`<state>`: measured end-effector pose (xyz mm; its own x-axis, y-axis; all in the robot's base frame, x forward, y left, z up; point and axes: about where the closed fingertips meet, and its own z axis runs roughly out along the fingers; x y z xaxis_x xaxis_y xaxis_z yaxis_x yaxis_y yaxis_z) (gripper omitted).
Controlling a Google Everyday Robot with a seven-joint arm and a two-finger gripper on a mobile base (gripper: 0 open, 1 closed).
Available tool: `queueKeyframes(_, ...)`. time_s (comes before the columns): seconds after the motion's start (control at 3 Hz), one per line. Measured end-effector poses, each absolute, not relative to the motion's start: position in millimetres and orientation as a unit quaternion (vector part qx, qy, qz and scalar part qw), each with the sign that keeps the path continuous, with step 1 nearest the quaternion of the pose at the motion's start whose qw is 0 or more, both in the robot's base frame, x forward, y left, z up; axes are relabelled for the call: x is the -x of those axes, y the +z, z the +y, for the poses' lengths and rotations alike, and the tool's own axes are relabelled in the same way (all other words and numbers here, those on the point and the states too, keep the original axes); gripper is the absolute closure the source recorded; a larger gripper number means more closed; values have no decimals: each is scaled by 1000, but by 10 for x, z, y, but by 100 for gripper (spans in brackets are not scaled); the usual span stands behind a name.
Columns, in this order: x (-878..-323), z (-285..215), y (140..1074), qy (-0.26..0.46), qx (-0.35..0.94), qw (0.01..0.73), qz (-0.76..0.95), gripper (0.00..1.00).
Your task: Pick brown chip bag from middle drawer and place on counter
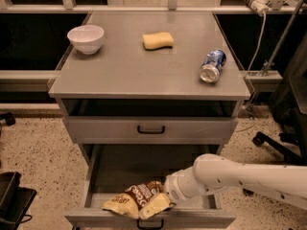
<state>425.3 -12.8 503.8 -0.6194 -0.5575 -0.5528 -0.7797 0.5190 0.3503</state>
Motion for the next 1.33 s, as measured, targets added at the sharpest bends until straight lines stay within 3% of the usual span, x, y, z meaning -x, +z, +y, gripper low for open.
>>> queueKeyframes(1.33, -4277, 526, 4762, 321, 420, 212, 822, 0)
